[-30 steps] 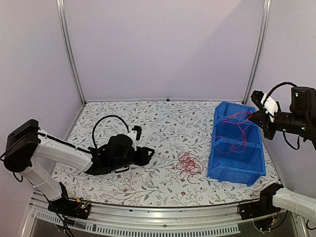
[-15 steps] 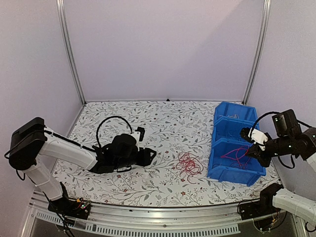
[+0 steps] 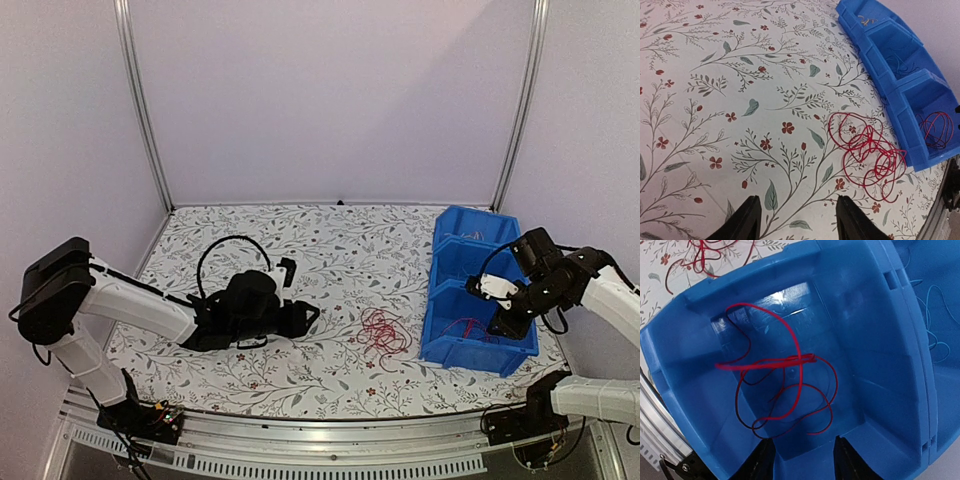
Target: Untangle the cables
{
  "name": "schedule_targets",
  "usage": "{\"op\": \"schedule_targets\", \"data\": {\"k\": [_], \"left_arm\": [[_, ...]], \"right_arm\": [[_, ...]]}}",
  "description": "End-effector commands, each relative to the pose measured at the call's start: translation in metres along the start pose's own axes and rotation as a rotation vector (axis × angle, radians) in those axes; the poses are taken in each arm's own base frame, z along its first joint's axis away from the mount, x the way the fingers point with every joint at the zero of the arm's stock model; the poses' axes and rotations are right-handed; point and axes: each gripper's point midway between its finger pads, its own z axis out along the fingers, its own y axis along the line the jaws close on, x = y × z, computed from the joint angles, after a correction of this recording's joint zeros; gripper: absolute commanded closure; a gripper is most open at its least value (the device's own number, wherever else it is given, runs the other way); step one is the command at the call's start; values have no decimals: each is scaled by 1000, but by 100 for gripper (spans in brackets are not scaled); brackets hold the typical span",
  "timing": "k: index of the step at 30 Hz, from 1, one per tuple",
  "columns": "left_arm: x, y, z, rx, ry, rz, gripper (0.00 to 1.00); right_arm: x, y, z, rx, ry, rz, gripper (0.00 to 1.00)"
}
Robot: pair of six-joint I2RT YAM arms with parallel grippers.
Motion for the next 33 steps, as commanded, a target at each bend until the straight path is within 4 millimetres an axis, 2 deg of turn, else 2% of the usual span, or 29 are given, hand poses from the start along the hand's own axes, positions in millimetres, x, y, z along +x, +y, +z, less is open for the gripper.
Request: {"op": "schedule_targets", "data": {"k": [1,5,9,11,16,20,26,33], "left_arm": [[-6,-10,3,53,-4,0,49],[-5,-24,8,107,21,44,49],[-2,-48,11,226,54,88,50],[2,-64,14,304,75,96,51],[18,-105,25,446,167,82,54],[34,-122,33,470,250,46,56],[59,-134,41,457,338,32,56],[63,-126,65,357,355,-7,59]], "right_arm": [[-8,-13,-9,44,-4,-15,52],[-23,-19,-41,55,-34,-77,46],[-48,-5,-67,-32,-144,-166,44],[-63,-1,-71,-66,-210,-185,45],[-98,3,-55,-168,-306,-140,47],[-120,8,-42,-243,-361,-109,48],[-141,20,-35,-273,-419,-129,49],[-152,35,-39,-326,-487,-135,49]]}}
